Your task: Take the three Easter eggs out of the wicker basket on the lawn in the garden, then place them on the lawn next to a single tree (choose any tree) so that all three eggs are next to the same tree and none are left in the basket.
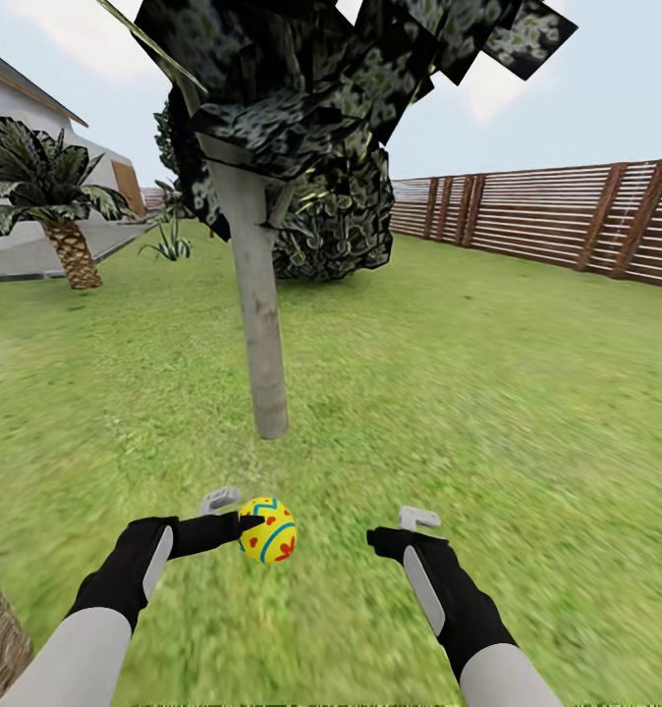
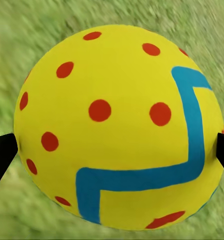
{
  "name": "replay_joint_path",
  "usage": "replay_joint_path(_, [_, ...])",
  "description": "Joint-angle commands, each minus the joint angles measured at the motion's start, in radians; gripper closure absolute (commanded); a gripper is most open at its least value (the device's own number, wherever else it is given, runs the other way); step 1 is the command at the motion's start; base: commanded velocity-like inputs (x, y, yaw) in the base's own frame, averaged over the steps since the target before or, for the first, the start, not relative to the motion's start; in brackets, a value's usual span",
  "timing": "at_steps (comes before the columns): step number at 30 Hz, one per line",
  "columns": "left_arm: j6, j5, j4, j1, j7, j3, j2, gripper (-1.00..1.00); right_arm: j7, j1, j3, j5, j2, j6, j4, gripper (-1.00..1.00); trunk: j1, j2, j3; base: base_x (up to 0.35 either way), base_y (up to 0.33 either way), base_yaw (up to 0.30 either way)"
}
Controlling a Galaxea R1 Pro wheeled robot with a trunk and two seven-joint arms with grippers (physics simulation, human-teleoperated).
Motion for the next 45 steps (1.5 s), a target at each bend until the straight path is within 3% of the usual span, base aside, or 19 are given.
replay_joint_path(1, [0.007,-0.004,-0.001,-0.001,-0.007,0.004,-0.001,1.0,-0.009,0.0,0.002,-0.01,0.0,0.003,-0.001,-1.0,0.0,-0.001,-0.005,0.0,0.0,0.0])
replay_joint_path(11, [0.007,-0.003,-0.001,-0.001,-0.017,0.004,0.0,1.0,-0.012,0.0,0.001,-0.01,0.0,-0.028,-0.001,-1.0,0.005,-0.003,-0.044,0.0,0.0,0.0])
replay_joint_path(17, [0.007,-0.003,-0.001,-0.001,-0.017,0.004,0.001,1.0,-0.012,0.0,0.001,-0.01,0.0,-0.031,-0.001,-1.0,0.005,-0.003,-0.044,0.029,0.0,0.0])
replay_joint_path(45, [0.007,-0.004,-0.001,-0.001,-0.014,0.001,-0.001,1.0,-0.009,0.0,0.002,-0.01,0.0,-0.031,-0.001,-1.0,0.005,-0.003,-0.04,0.286,-0.069,0.047])
